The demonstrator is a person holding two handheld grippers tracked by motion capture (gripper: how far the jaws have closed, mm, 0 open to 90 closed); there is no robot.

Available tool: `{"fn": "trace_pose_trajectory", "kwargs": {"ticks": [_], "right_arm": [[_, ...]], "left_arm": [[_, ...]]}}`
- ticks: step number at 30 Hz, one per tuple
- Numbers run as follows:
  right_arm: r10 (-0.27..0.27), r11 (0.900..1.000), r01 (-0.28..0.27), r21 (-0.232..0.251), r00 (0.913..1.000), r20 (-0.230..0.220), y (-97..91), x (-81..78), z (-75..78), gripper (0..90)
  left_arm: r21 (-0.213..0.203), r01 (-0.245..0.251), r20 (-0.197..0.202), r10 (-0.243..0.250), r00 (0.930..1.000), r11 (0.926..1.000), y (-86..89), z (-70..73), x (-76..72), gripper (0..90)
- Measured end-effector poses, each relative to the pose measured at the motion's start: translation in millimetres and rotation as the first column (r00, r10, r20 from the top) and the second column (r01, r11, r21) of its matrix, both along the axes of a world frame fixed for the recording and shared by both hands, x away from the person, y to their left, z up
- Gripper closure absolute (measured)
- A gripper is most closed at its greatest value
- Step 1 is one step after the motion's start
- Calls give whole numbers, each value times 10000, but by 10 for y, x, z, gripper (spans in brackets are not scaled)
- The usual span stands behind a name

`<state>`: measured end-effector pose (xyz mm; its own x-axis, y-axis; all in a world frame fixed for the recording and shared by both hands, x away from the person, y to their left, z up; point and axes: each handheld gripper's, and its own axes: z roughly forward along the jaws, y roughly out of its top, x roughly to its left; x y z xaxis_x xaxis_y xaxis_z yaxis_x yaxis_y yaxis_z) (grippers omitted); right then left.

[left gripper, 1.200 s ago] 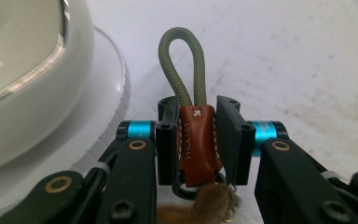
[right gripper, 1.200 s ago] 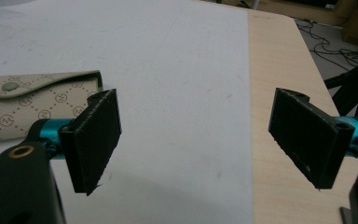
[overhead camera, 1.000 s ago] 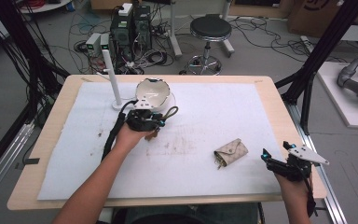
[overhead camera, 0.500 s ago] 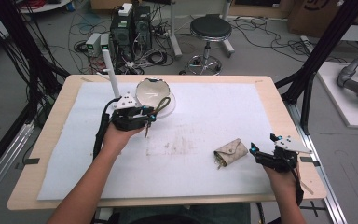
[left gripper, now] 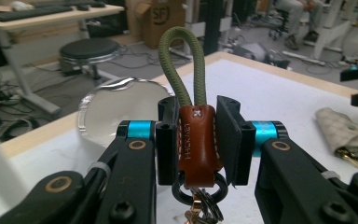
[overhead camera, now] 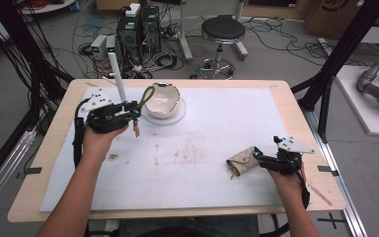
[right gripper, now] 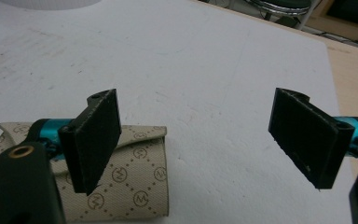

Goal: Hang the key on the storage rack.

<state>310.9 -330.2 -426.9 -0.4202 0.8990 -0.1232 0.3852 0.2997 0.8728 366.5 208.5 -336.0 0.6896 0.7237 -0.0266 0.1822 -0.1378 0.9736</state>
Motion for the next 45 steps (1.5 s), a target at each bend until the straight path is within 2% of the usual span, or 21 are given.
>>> {"fn": "trace_pose_trajectory", "kwargs": {"ticks": [4, 6, 7, 9, 15, 18, 23, 27, 30, 33, 39, 45], "right_arm": [[147, 9999, -147, -53, 9999, 2, 59, 44, -2, 171], [200, 9998, -200, -76, 9998, 10, 90, 65, -4, 171], [209, 9997, -209, -94, 9998, -17, 102, 70, -4, 171], [252, 9996, -252, -106, 9997, 5, 119, 79, -6, 171], [248, 9996, -248, -144, 9997, -7, 142, 71, 0, 171], [199, 9997, -200, -136, 9998, -29, 131, 67, -2, 171], [149, 9998, -149, -133, 9999, -44, 116, 53, -3, 171], [41, 9999, -42, -141, 10000, -36, 78, 11, -1, 171], [-34, 9999, 34, -119, 10000, -39, 42, -17, -3, 171], [-123, 9998, 123, -123, 9999, -28, 11, -40, -4, 171], [-211, 9997, 210, -131, 9998, -30, -25, -73, -5, 171], [-354, 9993, 353, -119, 9994, -44, -63, -112, -4, 171]], "left_arm": [[-81, -640, 246, 642, 9976, 9979, 179, 79, -34, 699], [-58, -1003, 454, 1004, 9939, 9949, 265, 129, -52, 699], [-58, -1003, 454, 1004, 9939, 9949, 265, 129, -52, 699], [50, -1423, 626, 1417, 9879, 9898, 368, 176, -55, 699], [-45, -2154, 719, 2151, 9739, 9765, 538, 213, -6, 699], [33, -2450, 758, 2441, 9668, 9695, 579, 224, 24, 699], [94, -2539, 731, 2526, 9648, 9672, 588, 205, 63, 699], [154, -2778, 752, 2759, 9582, 9605, 603, 188, 106, 699], [167, -2873, 679, 2856, 9559, 9577, 622, 167, 139, 699], [207, -2927, 634, 2909, 9547, 9560, 633, 151, 164, 699], [375, -2859, 537, 2837, 9574, 9575, 597, 111, 220, 699], [587, -2989, 292, 2976, 9542, 9525, 578, 23, 300, 699]]}}
